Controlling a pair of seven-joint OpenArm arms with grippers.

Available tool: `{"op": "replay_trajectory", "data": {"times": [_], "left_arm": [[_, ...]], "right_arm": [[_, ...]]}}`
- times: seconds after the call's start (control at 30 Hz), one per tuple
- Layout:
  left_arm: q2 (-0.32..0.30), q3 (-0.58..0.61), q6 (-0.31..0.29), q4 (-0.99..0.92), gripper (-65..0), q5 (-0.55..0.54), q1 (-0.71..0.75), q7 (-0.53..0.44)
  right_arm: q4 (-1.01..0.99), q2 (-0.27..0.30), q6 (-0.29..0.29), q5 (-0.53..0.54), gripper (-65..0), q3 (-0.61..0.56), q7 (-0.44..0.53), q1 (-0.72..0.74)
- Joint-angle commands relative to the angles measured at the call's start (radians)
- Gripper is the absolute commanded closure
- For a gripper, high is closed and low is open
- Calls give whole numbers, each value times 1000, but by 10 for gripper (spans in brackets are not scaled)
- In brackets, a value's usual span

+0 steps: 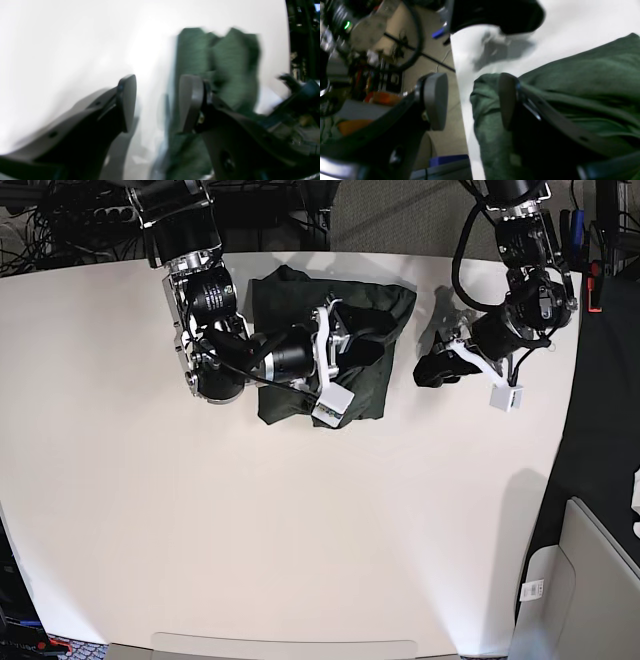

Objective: Fold the T-shirt properly
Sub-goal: 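Regrasp the folded bundle edges with both grippers and press them inward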

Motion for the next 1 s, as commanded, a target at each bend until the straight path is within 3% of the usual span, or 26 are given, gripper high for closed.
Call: {"op": "replay_trajectory", "data": {"times": [0.0, 0.2, 0.43, 0.67, 0.97], "left_arm": [[-10, -13, -4, 48, -276, -13, 2, -11], [6, -4, -6, 158, -275, -25, 51, -8], [24, 55, -8, 186, -275, -153, 76, 37], [25, 156, -8, 186, -275, -191, 53, 48], [52, 289, -9, 180, -275, -190, -21, 49]], "right_arm": [[19, -3, 5, 31, -303, 19, 17, 25], [14, 41, 5, 25, -303, 166, 17, 79], [13, 159, 5, -24, -302, 315, 17, 119], [16, 144, 5, -167, -302, 309, 17, 116], [-38, 92, 5, -234, -302, 313, 17, 111]]}}
